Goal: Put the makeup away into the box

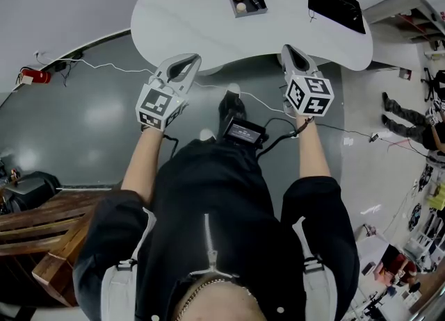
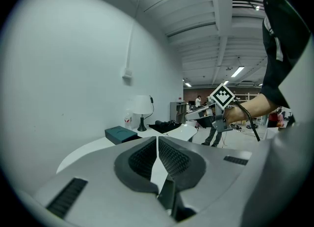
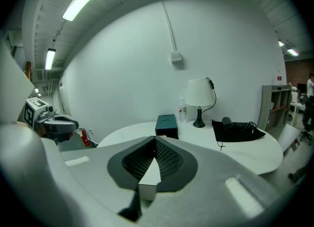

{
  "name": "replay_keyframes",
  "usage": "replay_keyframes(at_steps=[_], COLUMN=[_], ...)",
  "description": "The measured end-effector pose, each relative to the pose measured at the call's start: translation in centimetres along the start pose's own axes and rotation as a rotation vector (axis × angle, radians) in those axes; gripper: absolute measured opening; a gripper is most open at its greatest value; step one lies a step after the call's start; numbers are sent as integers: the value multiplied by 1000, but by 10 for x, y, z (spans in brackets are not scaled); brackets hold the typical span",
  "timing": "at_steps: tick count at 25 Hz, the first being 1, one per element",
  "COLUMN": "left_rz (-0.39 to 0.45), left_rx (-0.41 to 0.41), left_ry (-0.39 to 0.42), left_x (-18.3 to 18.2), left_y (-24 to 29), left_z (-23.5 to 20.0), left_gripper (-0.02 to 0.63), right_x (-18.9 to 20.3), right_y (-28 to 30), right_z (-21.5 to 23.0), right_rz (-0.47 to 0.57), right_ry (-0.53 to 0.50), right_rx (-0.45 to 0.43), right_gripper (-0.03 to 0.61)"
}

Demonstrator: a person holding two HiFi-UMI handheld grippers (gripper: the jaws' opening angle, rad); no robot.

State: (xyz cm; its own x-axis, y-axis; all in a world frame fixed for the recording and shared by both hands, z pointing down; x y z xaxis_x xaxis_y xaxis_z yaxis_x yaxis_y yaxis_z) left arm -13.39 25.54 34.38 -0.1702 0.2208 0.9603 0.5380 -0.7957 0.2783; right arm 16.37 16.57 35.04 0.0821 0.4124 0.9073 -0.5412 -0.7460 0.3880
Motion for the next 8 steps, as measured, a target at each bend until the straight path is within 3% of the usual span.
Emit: replay_keyframes(at_steps=[8], left_rz=[-8], left_rx=[0], left_ry=[-5], left_x=[2], left_y=[5], left_z=[-1], left_gripper=[14], right_x=[-1], right_y=[7], right_z=[0], right_rz=[-10], right_ry=[-3], right_rx=[-11], right_gripper=[5])
Point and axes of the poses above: the fingertips, and each gripper's own axes: y forward along the fingers, z to its right, x out of its underside, the point moved 8 cm from there along -y, backward along the fingers, and after that the axes turned 2 degrees about y, right-handed, at the moved point
